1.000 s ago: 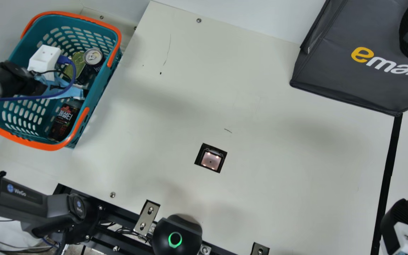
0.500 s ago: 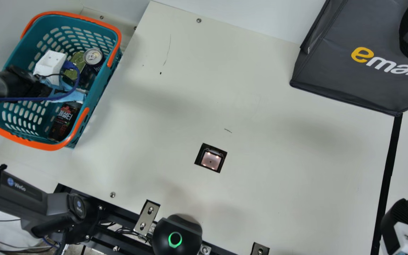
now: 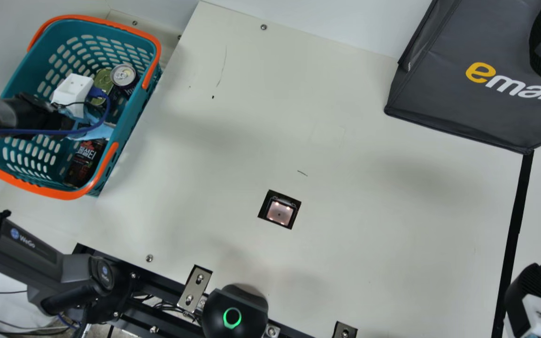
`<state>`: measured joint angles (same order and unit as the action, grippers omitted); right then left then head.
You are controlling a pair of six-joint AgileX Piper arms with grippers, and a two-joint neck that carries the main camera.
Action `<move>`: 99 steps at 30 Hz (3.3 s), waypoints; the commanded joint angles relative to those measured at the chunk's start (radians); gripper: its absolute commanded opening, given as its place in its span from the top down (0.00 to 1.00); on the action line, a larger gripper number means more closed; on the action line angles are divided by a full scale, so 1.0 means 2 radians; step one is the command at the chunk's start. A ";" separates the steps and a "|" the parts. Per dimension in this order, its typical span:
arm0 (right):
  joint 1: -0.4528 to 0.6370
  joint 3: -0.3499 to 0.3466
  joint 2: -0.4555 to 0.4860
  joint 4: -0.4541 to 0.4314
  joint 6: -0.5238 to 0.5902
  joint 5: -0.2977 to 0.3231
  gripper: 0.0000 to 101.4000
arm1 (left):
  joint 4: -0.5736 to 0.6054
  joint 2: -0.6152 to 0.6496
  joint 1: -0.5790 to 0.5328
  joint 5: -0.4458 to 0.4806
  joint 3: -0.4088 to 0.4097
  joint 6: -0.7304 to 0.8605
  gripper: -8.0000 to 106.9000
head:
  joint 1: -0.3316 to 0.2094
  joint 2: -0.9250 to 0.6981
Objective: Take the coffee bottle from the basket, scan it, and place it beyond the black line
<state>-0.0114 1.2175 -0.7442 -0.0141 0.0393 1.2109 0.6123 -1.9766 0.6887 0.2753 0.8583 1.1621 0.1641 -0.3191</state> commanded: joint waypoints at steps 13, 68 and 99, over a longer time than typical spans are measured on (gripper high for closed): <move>0.000 0.000 0.000 0.000 0.000 0.000 0.10 | 0.033 -0.022 -0.005 -0.011 0.005 0.028 0.15 | -0.013 -0.001; 0.000 0.000 0.000 0.000 0.000 0.000 0.10 | 0.186 0.017 0.007 0.009 0.007 0.173 0.84 | -0.013 -0.001; 0.000 0.000 0.000 0.000 0.000 0.000 0.10 | 0.156 0.184 0.047 0.082 -0.029 0.115 0.84 | -0.013 -0.001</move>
<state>-0.0114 1.2175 -0.7442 -0.0141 0.0393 1.2109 0.9280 -1.6164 0.7828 0.4363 0.7978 1.4009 0.1641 -0.3191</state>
